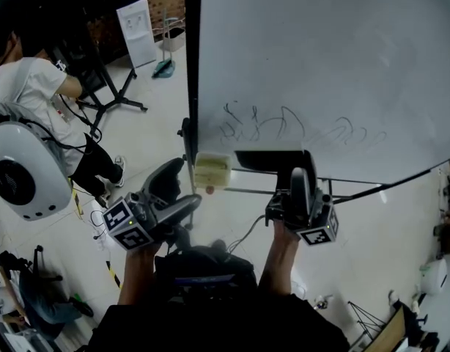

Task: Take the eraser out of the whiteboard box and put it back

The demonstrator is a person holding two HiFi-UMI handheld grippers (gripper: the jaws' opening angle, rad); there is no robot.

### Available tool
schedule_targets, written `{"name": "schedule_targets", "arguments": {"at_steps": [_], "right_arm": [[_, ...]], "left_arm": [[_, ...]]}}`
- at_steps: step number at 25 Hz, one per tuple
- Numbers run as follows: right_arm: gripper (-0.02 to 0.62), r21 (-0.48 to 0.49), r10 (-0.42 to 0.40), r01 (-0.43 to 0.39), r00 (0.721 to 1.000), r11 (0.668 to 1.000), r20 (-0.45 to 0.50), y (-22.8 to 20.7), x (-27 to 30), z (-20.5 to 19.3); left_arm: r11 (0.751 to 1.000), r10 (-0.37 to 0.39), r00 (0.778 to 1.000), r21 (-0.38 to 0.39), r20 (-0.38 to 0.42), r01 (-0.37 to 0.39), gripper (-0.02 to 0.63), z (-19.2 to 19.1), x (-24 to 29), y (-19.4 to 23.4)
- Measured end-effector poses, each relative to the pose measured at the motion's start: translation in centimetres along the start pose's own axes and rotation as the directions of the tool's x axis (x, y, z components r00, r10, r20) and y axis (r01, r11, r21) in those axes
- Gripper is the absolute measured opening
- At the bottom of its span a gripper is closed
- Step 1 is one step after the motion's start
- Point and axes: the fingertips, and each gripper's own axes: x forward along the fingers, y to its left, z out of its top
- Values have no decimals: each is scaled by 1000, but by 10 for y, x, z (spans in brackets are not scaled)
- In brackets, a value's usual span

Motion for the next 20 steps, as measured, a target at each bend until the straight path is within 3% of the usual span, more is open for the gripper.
{"name": "schedule_targets", "arguments": {"at_steps": [8,15,20], "right_arm": [[156,-51,-52,45,988,998,-147,-18,-2,-44],[156,-109,-77,47,953,993,-293,-30,-4,-87],[156,-112,-88,53,936,992,-341,-38,-6,-106]], "left_arm": [[1000,25,1000,-7,6,-24,428,0,-8,9],[999,42,999,-17,6,-42,428,0,-12,18],[999,49,999,-23,5,-49,428,0,-15,23]]}}
